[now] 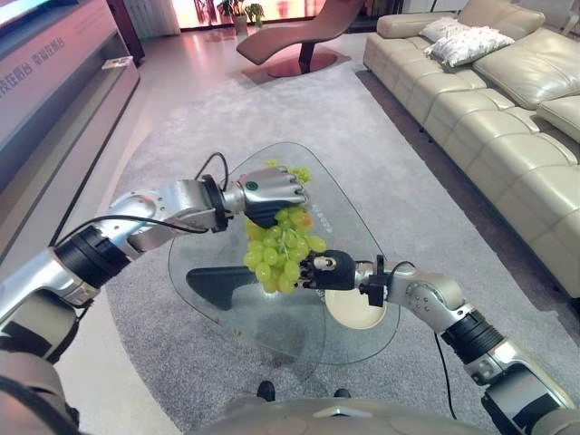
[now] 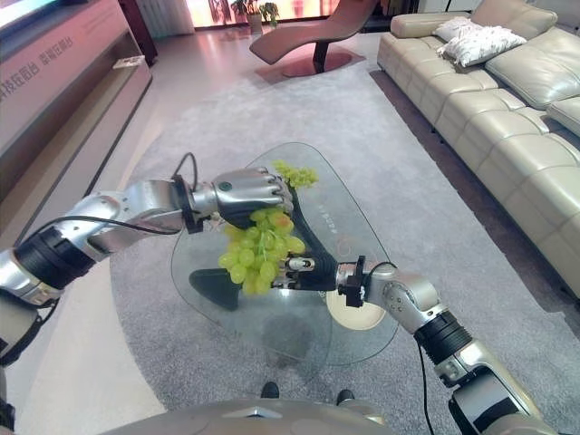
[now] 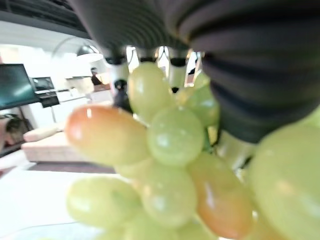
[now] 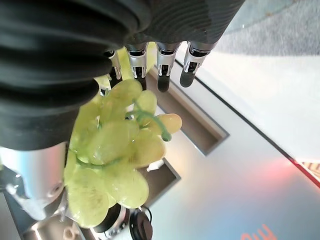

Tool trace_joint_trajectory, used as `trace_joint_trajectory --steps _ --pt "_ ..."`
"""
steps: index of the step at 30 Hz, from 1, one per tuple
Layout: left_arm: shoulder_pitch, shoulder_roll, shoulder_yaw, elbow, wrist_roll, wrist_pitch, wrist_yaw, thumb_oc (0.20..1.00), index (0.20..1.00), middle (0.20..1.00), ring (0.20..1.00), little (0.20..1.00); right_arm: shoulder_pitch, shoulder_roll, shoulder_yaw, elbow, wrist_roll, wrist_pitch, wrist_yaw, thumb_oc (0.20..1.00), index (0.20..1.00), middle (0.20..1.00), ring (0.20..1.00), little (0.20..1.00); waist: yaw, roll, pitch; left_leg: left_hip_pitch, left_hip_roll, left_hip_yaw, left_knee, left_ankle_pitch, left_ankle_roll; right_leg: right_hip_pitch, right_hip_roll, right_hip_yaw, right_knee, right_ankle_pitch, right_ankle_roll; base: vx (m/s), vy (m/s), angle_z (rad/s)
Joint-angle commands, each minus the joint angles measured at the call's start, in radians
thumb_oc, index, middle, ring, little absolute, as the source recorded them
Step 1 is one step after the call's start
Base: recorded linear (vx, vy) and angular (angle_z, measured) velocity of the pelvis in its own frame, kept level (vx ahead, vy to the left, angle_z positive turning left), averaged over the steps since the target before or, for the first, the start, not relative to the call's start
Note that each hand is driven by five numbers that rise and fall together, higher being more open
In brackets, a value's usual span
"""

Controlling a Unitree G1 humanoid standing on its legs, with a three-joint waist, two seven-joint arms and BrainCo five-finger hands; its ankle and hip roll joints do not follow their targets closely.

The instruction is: Pick up fruits into the plate

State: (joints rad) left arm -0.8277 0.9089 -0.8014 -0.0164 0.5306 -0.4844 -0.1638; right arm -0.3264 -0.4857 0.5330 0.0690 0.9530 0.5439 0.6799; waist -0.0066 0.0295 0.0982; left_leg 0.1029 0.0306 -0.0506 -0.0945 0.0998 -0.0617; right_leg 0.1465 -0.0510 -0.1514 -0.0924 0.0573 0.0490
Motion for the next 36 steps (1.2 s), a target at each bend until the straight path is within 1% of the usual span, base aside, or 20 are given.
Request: trace_joint_trajectory --steps 1,11,19,20,21,28,36 --pt "-0.110 -0.018 0.007 0.049 -0.066 0.003 0.014 0.200 0.200 0.200 0.200 0.200 -0.019 0.030 -0.001 -0.081 0.076 -0.028 -0.002 1.000 1.000 1.000 1.000 1.000 0.018 -0.029 -0.027 0.088 -0.031 0.067 0.020 -0.184 0.015 0.039 -0.044 -0.014 0.022 -0.092 0.068 -0.01 0.032 0.03" --pt "-0.092 -0.081 0.017 0.036 -0.114 0.048 -0.027 0.200 0.200 0.200 0.200 0.200 -0.002 0.084 0.036 -0.091 0.108 -0.068 -0.034 1.000 1.000 1.000 1.000 1.000 0.024 -0.025 -0.026 0.087 -0.030 0.070 0.016 -0.180 0.014 0.040 -0.052 -0.025 0.016 -0.088 0.073 0.00 0.008 0.02" --pt "-0.056 -0.088 0.031 0.037 -0.092 0.044 -0.040 0.200 0.200 0.200 0.200 0.200 0.004 0.102 0.042 -0.109 0.142 -0.093 -0.046 1.000 1.000 1.000 1.000 1.000 0.029 -0.026 -0.024 0.088 -0.031 0.069 0.016 -0.181 0.016 0.040 -0.054 -0.023 0.014 -0.087 0.074 0.00 0.000 0.00" --pt "-0.052 -0.087 0.030 0.040 -0.090 0.043 -0.040 0.200 0.200 0.200 0.200 0.200 0.005 0.104 0.044 -0.111 0.146 -0.101 -0.059 0.746 0.746 0.746 0.746 0.746 0.029 -0.026 -0.025 0.088 -0.031 0.069 0.016 -0.181 0.016 0.041 -0.055 -0.023 0.014 -0.087 0.075 0.00 0.000 0.00" --pt "-0.049 -0.085 0.029 0.048 -0.090 0.035 -0.037 0.200 0.200 0.200 0.200 0.200 0.005 0.108 0.036 -0.107 0.150 -0.099 -0.075 0.200 0.200 0.200 0.200 0.200 0.029 -0.027 -0.025 0.089 -0.031 0.070 0.016 -0.181 0.017 0.041 -0.055 -0.021 0.014 -0.087 0.075 0.00 0.000 0.00" --pt "-0.026 -0.076 0.042 0.039 -0.079 0.035 -0.035 0.200 0.200 0.200 0.200 0.200 0.025 0.088 0.026 -0.110 0.144 -0.090 -0.057 0.200 0.200 0.200 0.200 0.200 0.027 -0.027 -0.020 0.089 -0.028 0.075 0.013 -0.181 0.017 0.039 -0.057 -0.021 0.011 -0.083 0.077 0.00 0.000 0.00" --pt "-0.018 -0.089 0.046 0.047 -0.071 0.038 -0.042 0.200 0.200 0.200 0.200 0.200 0.026 0.098 0.034 -0.102 0.144 -0.095 -0.064 0.200 0.200 0.200 0.200 0.200 0.028 -0.028 -0.021 0.092 -0.026 0.076 0.011 -0.182 0.017 0.042 -0.057 -0.021 0.009 -0.083 0.077 0.00 0.000 0.00"
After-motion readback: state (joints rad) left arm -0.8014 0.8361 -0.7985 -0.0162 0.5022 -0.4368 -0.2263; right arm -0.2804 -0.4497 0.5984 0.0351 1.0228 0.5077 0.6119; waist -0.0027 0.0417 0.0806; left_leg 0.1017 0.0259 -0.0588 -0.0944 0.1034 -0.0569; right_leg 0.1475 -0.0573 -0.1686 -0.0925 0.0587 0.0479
